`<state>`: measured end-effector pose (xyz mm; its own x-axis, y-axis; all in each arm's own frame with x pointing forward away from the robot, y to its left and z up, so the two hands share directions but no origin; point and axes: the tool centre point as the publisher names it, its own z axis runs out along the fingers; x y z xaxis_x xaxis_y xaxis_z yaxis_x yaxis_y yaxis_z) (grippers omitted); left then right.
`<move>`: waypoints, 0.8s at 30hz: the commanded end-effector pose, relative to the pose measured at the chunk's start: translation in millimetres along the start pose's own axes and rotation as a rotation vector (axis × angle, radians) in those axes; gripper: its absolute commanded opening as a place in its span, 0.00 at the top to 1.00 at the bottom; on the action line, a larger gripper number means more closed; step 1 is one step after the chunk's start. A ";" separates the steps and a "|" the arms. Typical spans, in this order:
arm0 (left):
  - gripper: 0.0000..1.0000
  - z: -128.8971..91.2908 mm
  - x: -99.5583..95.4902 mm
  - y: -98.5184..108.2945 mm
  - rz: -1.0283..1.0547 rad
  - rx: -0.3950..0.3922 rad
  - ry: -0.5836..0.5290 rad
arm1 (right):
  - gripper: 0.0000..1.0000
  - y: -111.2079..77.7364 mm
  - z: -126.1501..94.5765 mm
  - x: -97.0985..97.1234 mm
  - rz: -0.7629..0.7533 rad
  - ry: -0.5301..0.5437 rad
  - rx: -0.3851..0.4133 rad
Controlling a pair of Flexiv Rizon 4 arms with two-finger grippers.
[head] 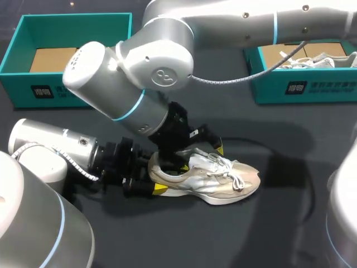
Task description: Take the shoe out of the shoebox, open the shoe tongue, remove and reinsert the insole, then place the shoe into the shoebox
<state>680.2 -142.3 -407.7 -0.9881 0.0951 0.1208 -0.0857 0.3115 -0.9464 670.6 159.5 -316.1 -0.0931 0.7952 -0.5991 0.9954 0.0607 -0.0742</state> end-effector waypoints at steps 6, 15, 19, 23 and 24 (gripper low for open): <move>1.00 -0.4 1.4 0.9 0.000 0.000 -0.002 | 0.00 -1.5 9.1 24.9 0.715 0.096 0.008; 1.00 -0.4 1.4 0.9 0.000 0.000 -0.002 | 0.00 -6.5 6.2 25.4 0.747 0.109 0.004; 1.00 -0.4 1.4 0.9 0.000 0.000 -0.002 | 0.00 -9.9 3.7 16.8 0.767 0.101 0.009; 1.00 -0.4 1.4 0.9 0.000 0.000 -0.002 | 0.21 -11.3 0.7 9.5 0.776 0.098 0.016; 1.00 -0.4 1.4 0.9 0.000 0.000 -0.002 | 0.27 -11.2 0.2 8.5 0.773 0.096 0.019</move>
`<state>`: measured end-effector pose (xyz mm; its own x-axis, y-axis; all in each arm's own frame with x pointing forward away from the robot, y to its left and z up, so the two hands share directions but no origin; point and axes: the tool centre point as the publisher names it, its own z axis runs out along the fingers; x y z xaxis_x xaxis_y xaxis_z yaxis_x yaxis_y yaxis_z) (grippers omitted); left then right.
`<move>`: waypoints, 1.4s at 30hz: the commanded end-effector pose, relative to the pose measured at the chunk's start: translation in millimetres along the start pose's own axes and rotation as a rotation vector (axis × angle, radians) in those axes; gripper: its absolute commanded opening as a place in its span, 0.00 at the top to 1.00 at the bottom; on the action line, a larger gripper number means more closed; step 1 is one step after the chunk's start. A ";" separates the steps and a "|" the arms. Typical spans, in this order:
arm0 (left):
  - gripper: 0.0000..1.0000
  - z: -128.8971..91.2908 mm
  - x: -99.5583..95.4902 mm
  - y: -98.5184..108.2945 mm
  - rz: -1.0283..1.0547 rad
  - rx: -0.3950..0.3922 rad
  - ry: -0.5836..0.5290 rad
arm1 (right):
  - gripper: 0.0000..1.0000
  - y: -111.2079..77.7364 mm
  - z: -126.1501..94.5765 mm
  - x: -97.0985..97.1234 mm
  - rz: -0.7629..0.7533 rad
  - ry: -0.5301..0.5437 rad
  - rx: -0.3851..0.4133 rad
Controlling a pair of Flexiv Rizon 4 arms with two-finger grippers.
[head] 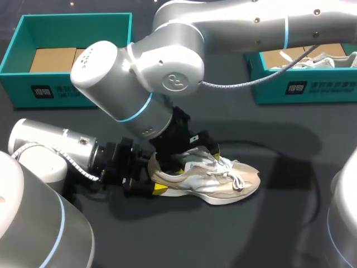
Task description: Take the shoe out of the shoebox, open the shoe tongue, remove and reinsert the insole, then place the shoe into the shoebox
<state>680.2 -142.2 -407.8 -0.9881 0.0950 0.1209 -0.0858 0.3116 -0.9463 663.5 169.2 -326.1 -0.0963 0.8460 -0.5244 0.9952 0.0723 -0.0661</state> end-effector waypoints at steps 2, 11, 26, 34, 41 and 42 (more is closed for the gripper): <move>1.00 -0.3 1.4 0.8 0.000 0.000 -0.002 | 0.45 -4.8 -3.2 -7.7 0.773 0.007 0.005; 1.00 -0.3 1.4 0.8 0.000 0.000 -0.002 | 0.52 -5.4 -5.9 -19.7 0.746 0.030 0.046; 1.00 -0.3 1.4 0.8 0.000 0.000 -0.002 | 0.74 -21.7 -12.0 -10.4 0.716 0.115 0.087; 1.00 -0.3 1.4 0.8 0.000 0.000 -0.002 | 1.00 -22.9 -18.5 -12.8 0.632 0.139 0.096; 1.00 -0.3 1.4 0.8 0.000 0.000 -0.002 | 1.00 -21.0 -7.7 -39.4 0.587 0.264 0.061; 1.00 -0.3 1.4 0.8 0.000 0.000 -0.002 | 1.00 -21.2 -5.3 -43.4 0.574 0.307 0.048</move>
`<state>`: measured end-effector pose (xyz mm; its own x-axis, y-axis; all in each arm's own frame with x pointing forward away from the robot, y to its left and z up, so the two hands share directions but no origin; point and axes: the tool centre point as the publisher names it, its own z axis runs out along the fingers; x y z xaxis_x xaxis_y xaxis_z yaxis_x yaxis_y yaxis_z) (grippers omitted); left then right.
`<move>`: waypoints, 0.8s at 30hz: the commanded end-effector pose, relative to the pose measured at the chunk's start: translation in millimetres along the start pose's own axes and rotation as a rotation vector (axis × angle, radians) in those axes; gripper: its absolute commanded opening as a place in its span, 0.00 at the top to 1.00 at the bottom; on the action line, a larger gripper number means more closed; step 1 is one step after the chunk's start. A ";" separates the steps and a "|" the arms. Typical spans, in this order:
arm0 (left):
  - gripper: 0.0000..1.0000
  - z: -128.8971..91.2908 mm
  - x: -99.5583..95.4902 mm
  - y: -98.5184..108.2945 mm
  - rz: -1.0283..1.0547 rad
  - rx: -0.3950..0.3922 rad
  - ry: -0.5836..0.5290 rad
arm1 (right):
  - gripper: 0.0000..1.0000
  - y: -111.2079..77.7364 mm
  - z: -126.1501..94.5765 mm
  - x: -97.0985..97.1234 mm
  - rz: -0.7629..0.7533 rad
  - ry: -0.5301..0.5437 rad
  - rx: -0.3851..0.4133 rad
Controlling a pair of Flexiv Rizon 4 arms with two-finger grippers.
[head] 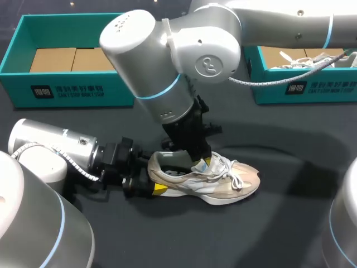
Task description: Take the shoe out of the shoebox, open the shoe tongue, remove and reinsert the insole, then place the shoe into the shoebox
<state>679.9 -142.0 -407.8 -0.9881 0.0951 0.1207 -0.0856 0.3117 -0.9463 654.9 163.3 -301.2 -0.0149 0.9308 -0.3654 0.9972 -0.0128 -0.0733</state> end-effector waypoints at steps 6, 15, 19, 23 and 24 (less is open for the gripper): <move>1.00 -0.2 1.1 0.7 0.000 0.000 -0.002 | 1.00 -2.7 19.4 -53.0 0.349 0.287 -0.057; 1.00 -0.2 1.1 0.7 0.000 0.000 -0.002 | 1.00 0.0 28.6 -58.3 0.272 0.392 -0.069; 1.00 -0.2 1.1 0.7 0.000 0.000 -0.002 | 1.00 0.0 28.6 -58.3 0.272 0.392 -0.069; 1.00 -0.2 1.1 0.7 0.000 0.000 -0.002 | 1.00 0.0 28.6 -58.3 0.272 0.392 -0.069; 1.00 -0.2 1.1 0.7 0.000 0.000 -0.002 | 1.00 0.0 28.6 -58.3 0.272 0.392 -0.069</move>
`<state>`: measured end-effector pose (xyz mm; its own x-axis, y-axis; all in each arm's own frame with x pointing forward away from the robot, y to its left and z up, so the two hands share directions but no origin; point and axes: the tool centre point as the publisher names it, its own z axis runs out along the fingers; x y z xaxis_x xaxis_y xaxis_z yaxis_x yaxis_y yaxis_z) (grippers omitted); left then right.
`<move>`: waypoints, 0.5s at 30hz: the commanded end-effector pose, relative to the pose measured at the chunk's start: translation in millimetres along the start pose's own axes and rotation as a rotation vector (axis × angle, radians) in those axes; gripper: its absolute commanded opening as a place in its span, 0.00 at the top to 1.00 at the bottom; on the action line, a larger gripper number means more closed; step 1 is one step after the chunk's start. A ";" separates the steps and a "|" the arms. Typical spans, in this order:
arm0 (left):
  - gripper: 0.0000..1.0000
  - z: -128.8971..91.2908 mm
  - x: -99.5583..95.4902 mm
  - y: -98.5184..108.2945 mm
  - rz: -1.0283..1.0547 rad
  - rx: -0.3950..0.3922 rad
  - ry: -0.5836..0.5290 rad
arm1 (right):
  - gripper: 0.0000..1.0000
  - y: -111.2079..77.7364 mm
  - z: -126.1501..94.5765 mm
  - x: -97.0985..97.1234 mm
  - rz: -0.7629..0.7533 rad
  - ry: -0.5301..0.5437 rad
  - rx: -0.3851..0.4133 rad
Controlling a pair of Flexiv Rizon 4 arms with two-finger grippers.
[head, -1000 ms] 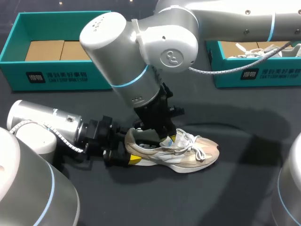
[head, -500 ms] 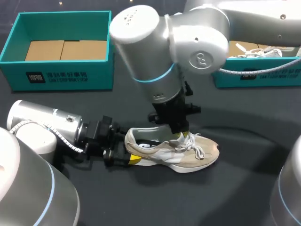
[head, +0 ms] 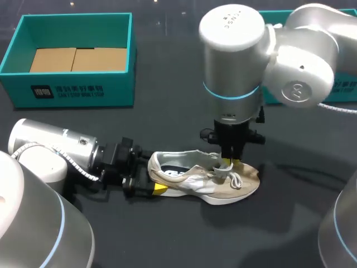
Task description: Take the shoe out of the shoebox, open the shoe tongue, remove and reinsert the insole, then place the shoe into the shoebox
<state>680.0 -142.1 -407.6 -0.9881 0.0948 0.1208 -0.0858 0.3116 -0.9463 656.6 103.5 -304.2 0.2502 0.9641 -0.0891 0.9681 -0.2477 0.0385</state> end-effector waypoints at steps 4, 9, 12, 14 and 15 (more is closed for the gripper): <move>1.00 -0.2 1.2 0.9 0.000 0.000 -0.002 | 1.00 1.0 2.5 -7.9 -0.033 0.131 0.001; 1.00 -0.2 1.2 0.9 0.000 0.000 -0.002 | 1.00 7.4 8.8 -13.5 -0.132 0.191 -0.001; 1.00 -0.2 1.2 0.9 0.000 0.000 -0.002 | 1.00 9.3 16.8 -17.1 -0.180 0.219 -0.005; 1.00 -0.2 1.2 0.9 0.000 0.000 -0.002 | 1.00 9.8 21.3 -19.7 -0.202 0.237 -0.002; 1.00 -0.2 1.2 0.9 0.000 0.000 -0.002 | 1.00 10.3 23.6 -21.0 -0.202 0.232 0.002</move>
<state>680.1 -142.1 -407.7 -0.9881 0.0947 0.1210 -0.0860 0.3116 -0.9463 662.6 86.4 -315.8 0.0482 0.9988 0.0065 0.9980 -0.0484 0.0407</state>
